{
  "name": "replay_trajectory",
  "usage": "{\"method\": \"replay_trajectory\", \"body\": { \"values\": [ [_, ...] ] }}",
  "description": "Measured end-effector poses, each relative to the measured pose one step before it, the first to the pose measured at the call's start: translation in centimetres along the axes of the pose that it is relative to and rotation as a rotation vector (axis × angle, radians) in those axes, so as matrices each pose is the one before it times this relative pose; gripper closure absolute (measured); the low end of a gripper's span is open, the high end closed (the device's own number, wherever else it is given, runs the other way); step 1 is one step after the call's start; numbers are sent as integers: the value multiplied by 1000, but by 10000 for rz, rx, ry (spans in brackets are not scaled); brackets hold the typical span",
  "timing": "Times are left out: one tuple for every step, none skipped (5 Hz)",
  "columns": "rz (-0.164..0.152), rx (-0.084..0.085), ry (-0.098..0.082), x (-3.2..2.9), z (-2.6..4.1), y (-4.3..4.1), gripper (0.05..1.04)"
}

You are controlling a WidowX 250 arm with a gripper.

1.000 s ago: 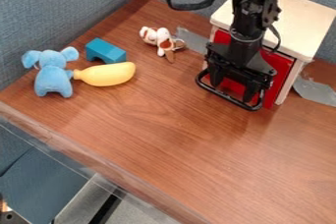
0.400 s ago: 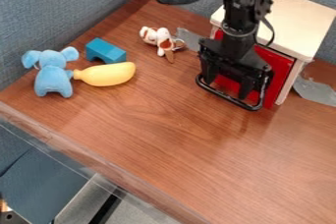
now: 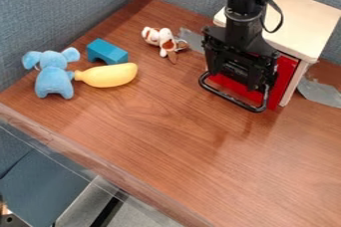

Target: Close the drawer

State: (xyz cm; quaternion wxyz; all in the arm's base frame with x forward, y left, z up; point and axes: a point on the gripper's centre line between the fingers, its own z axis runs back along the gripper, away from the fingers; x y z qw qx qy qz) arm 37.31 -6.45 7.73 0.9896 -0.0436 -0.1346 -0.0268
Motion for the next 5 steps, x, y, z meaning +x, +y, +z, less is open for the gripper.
{"method": "replay_trajectory", "body": {
  "values": [
    [576,-401,130,-310,2488,749,85],
    [207,36,793,-1460,1612,494,85],
    [25,1231,988,-1692,190,1263,85],
    [-610,577,598,-1710,-1225,-216,85],
    [-239,27,-177,-1093,-260,-13,85]
  ]
}}
